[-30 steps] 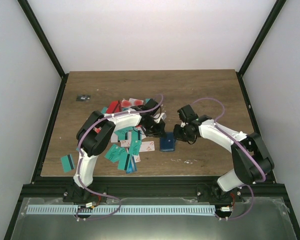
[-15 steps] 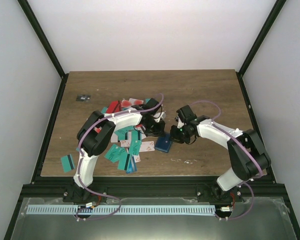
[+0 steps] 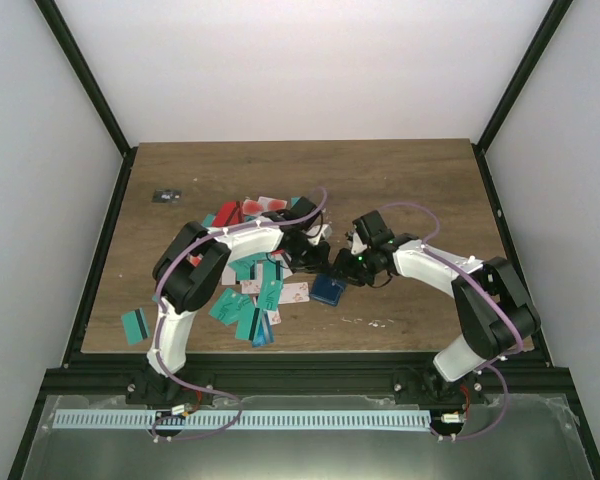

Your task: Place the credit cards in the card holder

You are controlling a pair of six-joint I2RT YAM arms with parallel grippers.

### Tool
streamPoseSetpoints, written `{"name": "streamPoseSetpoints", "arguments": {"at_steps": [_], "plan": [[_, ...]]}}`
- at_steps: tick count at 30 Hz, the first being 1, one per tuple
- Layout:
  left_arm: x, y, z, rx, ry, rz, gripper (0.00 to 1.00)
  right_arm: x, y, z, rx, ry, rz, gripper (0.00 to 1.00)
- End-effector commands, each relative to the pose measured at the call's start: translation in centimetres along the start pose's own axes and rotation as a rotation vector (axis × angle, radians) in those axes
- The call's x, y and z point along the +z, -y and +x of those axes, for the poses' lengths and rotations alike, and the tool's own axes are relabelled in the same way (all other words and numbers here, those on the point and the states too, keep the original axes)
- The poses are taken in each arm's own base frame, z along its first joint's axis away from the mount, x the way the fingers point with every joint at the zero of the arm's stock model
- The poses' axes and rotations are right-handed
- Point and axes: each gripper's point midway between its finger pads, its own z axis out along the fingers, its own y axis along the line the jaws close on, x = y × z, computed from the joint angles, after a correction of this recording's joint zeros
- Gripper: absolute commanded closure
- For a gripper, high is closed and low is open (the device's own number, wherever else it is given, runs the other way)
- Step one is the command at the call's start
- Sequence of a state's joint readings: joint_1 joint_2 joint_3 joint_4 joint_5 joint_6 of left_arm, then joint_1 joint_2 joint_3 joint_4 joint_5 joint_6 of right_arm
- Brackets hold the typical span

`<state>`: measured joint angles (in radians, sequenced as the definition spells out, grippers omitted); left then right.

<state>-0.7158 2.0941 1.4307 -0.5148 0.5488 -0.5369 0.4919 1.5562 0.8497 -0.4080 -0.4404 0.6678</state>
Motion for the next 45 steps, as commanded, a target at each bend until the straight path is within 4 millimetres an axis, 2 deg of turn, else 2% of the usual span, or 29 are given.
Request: {"name": "streamPoseSetpoints", "arguments": {"at_steps": [1,7,13,21,30,39,45], "plan": [[-0.2,0.4,0.5,0.042,0.002,0.025,0.96,-0.3,-0.2,-0.9,0.001,0.031,-0.027,0.69],[-0.9,1.2,0.6,0.064,0.014,0.058,0.96,0.3,0.8,-0.6,0.016,0.014,-0.016,0.77],[-0.5,1.0,0.8,0.055,0.004,0.064,0.96,0.5,1.0,0.3,0.033,0.002,-0.037,0.83],[-0.1,0.9,0.8,0.036,-0.002,0.074,0.96,1.3,1.6,0.8,0.051,-0.012,-0.038,0.87],[1.0,-0.6,1.5,0.001,-0.024,0.037,0.96,1.7,1.0,1.2,0.047,-0.037,-0.095,0.97],[1.9,-2.3,2.7,-0.038,-0.043,0.009,0.96,1.9,-0.2,1.4,0.025,-0.061,-0.164,0.99],[1.8,-2.4,2.7,-0.044,-0.039,0.008,0.96,2.3,0.8,1.8,0.038,-0.075,-0.127,0.99]]}}
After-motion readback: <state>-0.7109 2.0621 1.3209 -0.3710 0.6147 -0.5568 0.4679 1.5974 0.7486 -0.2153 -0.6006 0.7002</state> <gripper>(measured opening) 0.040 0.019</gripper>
